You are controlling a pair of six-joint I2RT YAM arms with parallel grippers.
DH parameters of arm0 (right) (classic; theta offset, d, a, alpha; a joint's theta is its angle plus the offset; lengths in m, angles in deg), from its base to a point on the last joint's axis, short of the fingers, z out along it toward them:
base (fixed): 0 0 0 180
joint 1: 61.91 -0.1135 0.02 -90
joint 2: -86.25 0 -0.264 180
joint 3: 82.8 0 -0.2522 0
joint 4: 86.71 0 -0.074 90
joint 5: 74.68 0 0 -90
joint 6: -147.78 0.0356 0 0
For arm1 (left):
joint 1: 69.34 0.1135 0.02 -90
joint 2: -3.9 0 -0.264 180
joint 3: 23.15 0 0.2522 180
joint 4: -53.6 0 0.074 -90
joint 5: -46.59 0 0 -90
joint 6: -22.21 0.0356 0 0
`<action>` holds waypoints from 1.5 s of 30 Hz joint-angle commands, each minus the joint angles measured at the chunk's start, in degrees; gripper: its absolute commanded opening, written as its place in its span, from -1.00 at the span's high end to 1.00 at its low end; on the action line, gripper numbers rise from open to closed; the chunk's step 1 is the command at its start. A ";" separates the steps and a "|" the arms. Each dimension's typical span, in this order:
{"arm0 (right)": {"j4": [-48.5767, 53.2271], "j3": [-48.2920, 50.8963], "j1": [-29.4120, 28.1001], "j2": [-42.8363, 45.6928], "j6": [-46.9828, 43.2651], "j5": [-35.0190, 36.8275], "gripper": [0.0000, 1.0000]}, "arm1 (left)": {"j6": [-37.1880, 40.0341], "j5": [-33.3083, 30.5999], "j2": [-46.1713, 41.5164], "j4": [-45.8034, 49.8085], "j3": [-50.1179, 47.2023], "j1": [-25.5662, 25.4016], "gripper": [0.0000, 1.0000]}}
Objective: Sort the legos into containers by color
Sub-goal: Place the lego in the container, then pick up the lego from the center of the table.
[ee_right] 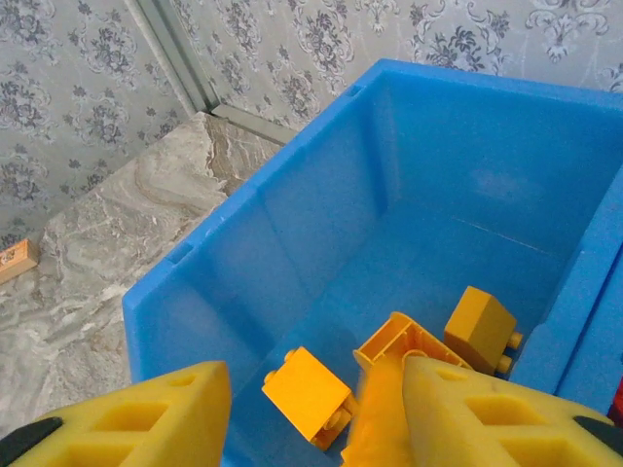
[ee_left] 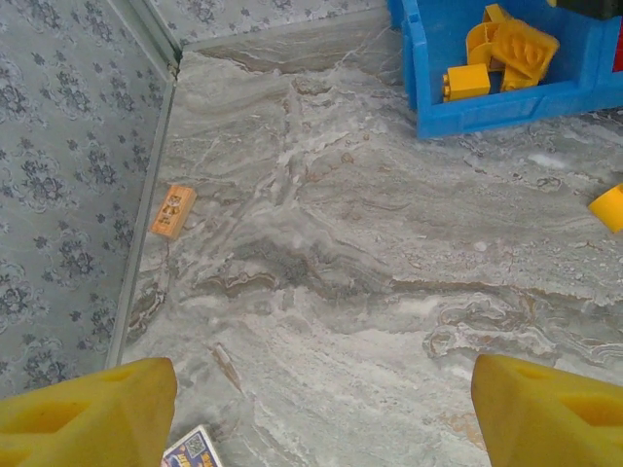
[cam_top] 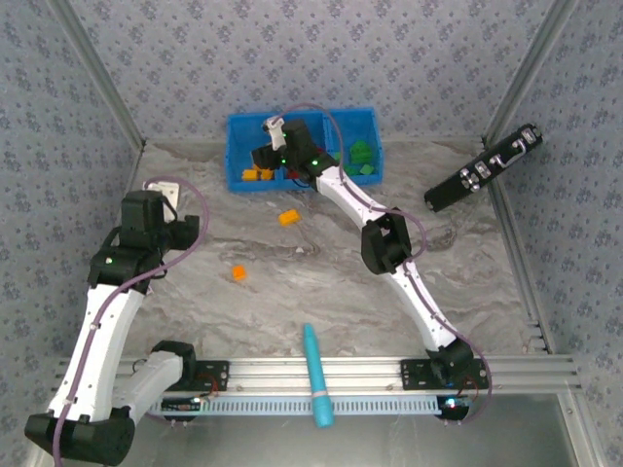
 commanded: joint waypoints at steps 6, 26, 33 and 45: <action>-1.93 -2.57 -0.39 1.43 -1.26 -0.85 -0.10 | -3.14 4.15 -1.10 2.16 -0.41 0.47 -0.59; -2.71 66.22 6.89 58.10 -7.39 8.52 -0.35 | 18.38 21.73 32.04 -20.37 -0.58 -14.49 -0.58; 0.52 84.19 10.44 72.69 -5.59 10.45 -0.39 | 26.54 24.38 45.53 -22.23 7.57 -17.07 -0.58; 0.98 94.66 16.67 79.43 -3.11 6.51 -0.43 | 30.44 21.85 61.29 -16.41 22.45 -19.37 -0.58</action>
